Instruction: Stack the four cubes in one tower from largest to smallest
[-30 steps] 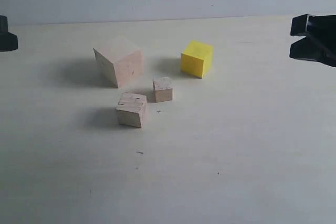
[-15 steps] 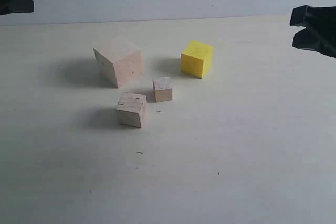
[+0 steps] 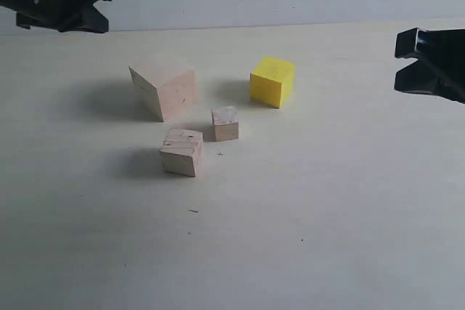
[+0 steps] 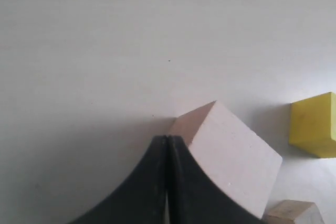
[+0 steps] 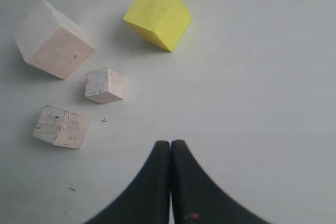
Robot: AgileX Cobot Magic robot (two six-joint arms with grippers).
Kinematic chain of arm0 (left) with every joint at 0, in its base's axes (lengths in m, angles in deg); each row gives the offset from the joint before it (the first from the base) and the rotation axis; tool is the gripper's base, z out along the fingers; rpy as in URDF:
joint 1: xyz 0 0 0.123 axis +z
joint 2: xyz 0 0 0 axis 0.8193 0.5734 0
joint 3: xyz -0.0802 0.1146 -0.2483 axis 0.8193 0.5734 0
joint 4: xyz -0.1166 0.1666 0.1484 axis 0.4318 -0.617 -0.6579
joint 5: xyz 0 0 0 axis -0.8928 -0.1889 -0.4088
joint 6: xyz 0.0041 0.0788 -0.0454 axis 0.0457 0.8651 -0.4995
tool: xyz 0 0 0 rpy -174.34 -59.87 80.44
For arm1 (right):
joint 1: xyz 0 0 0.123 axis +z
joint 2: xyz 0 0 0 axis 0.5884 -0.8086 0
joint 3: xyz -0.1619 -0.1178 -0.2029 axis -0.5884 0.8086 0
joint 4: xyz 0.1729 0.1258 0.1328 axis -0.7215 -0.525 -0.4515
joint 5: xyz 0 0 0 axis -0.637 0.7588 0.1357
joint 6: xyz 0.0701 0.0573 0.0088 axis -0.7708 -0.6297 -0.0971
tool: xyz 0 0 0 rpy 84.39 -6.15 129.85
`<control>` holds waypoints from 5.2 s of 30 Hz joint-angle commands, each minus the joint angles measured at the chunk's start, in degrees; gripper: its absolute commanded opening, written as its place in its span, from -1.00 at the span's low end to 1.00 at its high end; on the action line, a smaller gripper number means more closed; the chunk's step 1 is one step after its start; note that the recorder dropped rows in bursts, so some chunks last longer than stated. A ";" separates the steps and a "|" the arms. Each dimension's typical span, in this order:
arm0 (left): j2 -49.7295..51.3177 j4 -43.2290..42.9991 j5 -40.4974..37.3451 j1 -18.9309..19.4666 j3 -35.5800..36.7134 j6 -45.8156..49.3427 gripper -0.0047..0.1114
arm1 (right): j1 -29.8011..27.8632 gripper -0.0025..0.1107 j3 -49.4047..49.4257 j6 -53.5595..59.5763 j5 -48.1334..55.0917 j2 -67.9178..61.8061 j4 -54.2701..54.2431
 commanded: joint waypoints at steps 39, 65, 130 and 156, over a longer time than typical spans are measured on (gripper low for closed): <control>18.76 -2.08 -13.20 -10.97 -19.32 18.01 -0.92 | 0.14 -0.96 -0.42 0.63 4.99 -0.06 0.44; 18.76 -3.71 -26.10 -16.05 -19.32 22.78 -0.92 | 0.14 -0.96 -0.42 0.63 6.70 -0.06 3.16; 5.59 -5.67 -19.20 -9.47 0.23 7.86 -0.92 | 9.76 -0.96 -32.51 24.56 10.07 -52.02 -24.20; 6.93 2.24 -19.46 -9.61 3.56 15.48 -0.92 | 13.43 -0.96 -32.51 24.02 11.62 -53.00 -25.30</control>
